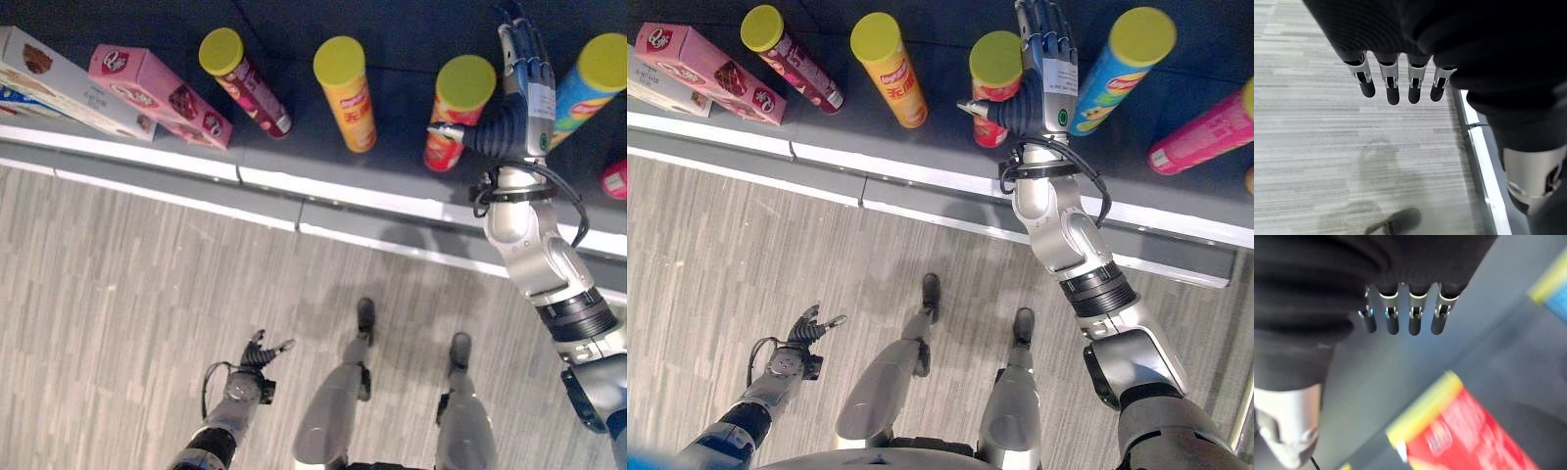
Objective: Put the goods on the table back onto the shelves and tidy them up.
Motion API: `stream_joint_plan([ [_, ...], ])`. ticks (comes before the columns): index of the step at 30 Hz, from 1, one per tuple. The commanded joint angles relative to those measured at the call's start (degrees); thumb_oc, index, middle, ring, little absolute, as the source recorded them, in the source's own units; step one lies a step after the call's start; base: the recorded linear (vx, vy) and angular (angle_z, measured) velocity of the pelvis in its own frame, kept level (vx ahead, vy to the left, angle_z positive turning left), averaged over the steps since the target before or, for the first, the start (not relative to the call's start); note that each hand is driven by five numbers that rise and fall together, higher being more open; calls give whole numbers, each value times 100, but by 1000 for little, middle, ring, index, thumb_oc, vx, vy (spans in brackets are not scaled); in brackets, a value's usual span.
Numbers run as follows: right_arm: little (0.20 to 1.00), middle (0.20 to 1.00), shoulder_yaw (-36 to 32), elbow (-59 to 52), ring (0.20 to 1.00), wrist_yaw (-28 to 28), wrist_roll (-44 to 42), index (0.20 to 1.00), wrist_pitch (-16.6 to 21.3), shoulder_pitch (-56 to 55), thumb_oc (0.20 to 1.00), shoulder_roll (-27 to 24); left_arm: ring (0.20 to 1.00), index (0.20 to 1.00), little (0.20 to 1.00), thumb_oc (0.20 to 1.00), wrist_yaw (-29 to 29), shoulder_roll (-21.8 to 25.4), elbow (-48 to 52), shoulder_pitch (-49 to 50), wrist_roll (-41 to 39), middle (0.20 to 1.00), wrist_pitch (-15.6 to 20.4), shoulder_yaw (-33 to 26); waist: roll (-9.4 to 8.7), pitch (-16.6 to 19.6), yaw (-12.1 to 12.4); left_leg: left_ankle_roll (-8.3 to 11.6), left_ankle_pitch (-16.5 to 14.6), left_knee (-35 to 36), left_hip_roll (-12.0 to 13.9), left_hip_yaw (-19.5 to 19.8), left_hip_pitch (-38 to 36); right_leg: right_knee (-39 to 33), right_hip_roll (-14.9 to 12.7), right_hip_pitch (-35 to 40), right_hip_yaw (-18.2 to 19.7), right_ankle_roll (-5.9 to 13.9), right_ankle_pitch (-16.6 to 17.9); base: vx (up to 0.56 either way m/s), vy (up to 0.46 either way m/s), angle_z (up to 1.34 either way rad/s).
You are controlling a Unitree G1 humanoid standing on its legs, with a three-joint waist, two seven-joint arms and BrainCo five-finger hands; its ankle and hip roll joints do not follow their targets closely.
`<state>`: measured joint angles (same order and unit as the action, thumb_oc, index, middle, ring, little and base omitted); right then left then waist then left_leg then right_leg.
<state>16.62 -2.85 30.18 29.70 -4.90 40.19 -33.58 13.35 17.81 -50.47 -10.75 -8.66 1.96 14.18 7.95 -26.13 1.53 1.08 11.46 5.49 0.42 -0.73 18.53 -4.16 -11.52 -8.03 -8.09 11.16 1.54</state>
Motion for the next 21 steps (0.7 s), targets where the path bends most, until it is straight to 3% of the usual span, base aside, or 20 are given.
stream_joint_plan([
  [1,1000,1000,-122,-692,1000,-447,-89,1000,655,-744,1000,-81,1000,1000,1000,1000,90,-75,-513,20,130,1000,-89,-107,-330,651,-74,640,-678,-446,568,-174,71,547,-296,-136,23,22,-466,58,-112,-15],
  [4,1000,1000,-143,-1137,1000,-1413,-865,1000,1014,-1923,1000,-268,1000,1000,1000,1000,-14,-70,-635,154,308,1000,-109,-296,-532,921,-227,690,-677,-290,718,-304,-366,457,-210,184,19,14,-500,44,-148,-20],
  [5,1000,1000,-102,-1032,1000,-2191,-1966,1000,1187,-2589,1000,-282,1000,1000,1000,1000,-146,-29,-630,253,416,1000,-96,-367,-607,1054,-298,734,-640,-197,803,-339,-578,464,-139,325,30,-5,-556,-6,-174,-33],
  [8,1000,1000,-93,-263,1000,-3319,-3250,1000,1070,-3648,1000,-279,1000,1000,1000,1000,-460,-11,-503,450,548,1000,-79,-371,-676,1283,-403,815,-560,-119,976,-432,-896,565,38,548,38,-106,-711,-28,-182,-16],
  [11,1000,1000,-32,412,1000,-3537,-3209,1000,934,-4005,1000,-290,1000,1000,1000,1000,-578,-9,-417,544,598,1000,-62,-338,-691,1387,-427,878,-494,-81,1105,-434,-1016,587,174,661,35,-169,-815,-70,-213,-10],
  [12,1000,1000,-146,1203,1000,-3521,-3182,1000,830,-4341,1000,-129,1000,1000,1000,1000,-642,-46,-372,631,566,1000,-45,-307,-693,1474,-469,928,-416,-58,1235,-454,-1127,581,302,783,25,-243,-894,-102,-257,-10],
  [15,1000,1000,-442,2962,1000,-3008,-3227,1000,667,-4437,1000,486,1000,1000,1000,1000,-604,-141,-453,632,417,1000,-41,-270,-675,1516,-552,986,-248,-49,1461,-450,-1220,546,581,927,127,-417,-993,-102,-243,-8],
  [16,1000,1000,-439,2974,1000,-3005,-3227,1000,675,-4430,1000,490,1000,1000,1000,1000,-604,-138,-455,630,416,1000,-40,-269,-675,1513,-550,989,-249,-49,1466,-450,-1222,546,585,928,128,-420,-994,-93,-210,-17],
  [20,1000,1000,-778,4862,1000,-2572,-3658,1000,545,-4299,1000,1019,1000,1000,1000,1000,-598,-200,-646,487,248,1000,-60,-235,-635,1437,-635,1056,138,-49,1702,-359,-1058,480,969,1053,255,-659,-1102,-153,-236,-5],
  [21,1000,1000,-853,5668,1000,-2507,-3745,1000,479,-4164,1000,1136,1000,1000,1000,1000,-607,-204,-685,400,160,1000,-28,-244,-628,1378,-639,1015,293,-55,1728,-496,-866,395,1077,1036,206,-733,-1083,-199,-211,29],
])
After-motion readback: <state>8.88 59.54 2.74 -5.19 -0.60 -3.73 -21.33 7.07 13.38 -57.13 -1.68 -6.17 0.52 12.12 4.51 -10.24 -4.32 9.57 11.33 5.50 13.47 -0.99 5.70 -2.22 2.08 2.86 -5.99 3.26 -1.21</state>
